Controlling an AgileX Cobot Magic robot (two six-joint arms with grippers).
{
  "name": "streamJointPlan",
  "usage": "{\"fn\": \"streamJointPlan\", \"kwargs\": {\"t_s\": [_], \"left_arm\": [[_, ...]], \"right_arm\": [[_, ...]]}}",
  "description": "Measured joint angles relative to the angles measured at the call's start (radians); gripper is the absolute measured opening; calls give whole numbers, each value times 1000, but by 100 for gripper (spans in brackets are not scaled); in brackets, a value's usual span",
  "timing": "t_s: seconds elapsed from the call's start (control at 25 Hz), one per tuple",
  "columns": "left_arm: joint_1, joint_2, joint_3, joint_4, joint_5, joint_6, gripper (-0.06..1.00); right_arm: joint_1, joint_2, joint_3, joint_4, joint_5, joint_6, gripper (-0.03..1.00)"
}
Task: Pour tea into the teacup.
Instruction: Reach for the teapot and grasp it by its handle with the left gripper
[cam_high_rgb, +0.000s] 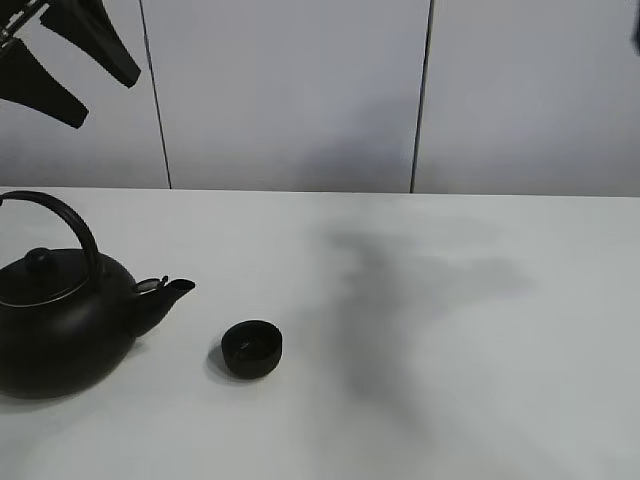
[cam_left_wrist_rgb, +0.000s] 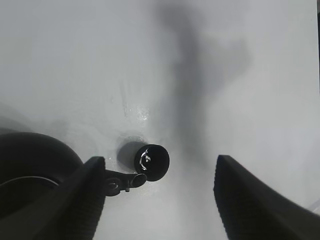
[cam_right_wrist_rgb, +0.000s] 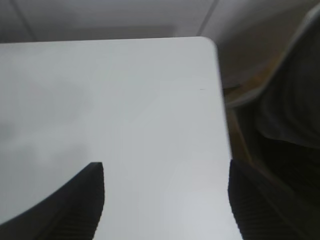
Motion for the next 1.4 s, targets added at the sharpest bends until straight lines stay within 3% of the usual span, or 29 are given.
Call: {"fn": "streamJointPlan", "kwargs": {"t_s": [0.2,0.32,0.52,0.72,0.92,1.12,1.4], "left_arm": [[0,0,0,0,0,0,46],[0,0,0,0,0,0,46],[0,0,0,0,0,0,46],[0,0,0,0,0,0,46],[0,0,0,0,-1,0,46],[0,0,0,0,-1,0,46],[0,0,0,0,-1,0,46]], "right_arm": [[-244,-187,0,-34,77,-46,48],[-323,-345,0,-36,116,-64,48],[-309,-643,0,44,162,-89,48],[-297,-953,-4,238,216,-204,48],[-297,-1164,38,382,242,-238,48],[-297,-1331,287,451,260,-239,48],[-254,-1421,728,391,233,-240,48]]}}
